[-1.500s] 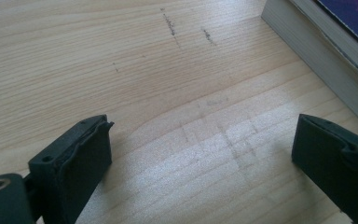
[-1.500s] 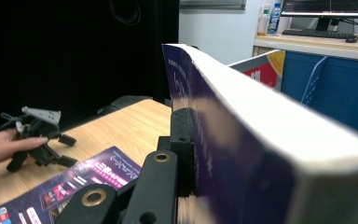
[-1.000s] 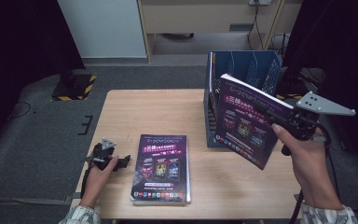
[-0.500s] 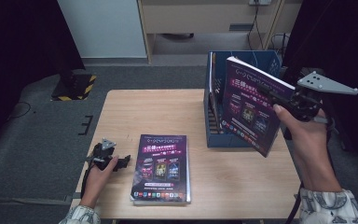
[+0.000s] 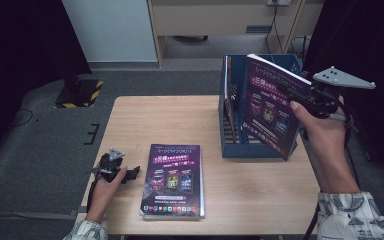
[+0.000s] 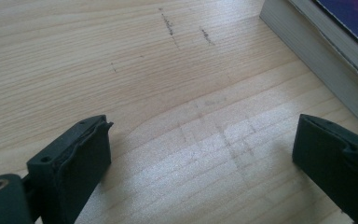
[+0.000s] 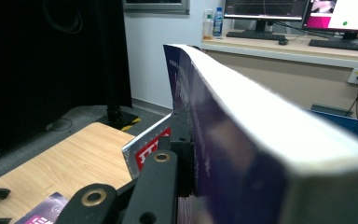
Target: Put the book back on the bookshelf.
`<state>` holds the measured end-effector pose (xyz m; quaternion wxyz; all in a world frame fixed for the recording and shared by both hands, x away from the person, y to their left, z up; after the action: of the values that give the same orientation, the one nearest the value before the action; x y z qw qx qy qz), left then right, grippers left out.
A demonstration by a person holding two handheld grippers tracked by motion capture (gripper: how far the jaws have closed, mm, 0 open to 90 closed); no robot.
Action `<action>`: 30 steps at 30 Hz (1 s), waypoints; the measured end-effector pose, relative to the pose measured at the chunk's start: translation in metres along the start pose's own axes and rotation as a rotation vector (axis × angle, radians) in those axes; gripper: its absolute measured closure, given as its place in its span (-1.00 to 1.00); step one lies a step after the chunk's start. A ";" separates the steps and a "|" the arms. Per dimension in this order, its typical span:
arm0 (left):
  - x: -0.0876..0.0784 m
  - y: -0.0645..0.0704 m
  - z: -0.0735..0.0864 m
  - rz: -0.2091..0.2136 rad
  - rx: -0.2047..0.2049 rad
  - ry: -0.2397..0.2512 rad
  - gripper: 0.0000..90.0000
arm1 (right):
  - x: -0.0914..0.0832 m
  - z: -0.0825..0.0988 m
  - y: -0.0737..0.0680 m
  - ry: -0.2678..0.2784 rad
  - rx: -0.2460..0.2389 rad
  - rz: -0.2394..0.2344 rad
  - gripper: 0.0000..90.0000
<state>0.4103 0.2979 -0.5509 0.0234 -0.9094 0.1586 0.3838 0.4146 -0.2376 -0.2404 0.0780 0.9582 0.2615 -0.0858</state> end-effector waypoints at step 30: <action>0.000 0.000 0.000 -0.001 0.003 -0.002 -0.93 | 0.051 0.005 0.033 -0.094 0.012 0.219 0.83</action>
<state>0.4105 0.2981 -0.5507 0.0250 -0.9091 0.1588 0.3842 0.4741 -0.2416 -0.2525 0.0934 0.9765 0.1507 -0.1229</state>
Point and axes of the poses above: each handheld gripper's, and its own axes: x roughly forward along the jaws, z roughly out of its underside, y roughly to its right, the point moved 2 cm from there along x, roughly forward along the jaws, and after that the axes turned 7 degrees about -x, right-handed, at the moved point
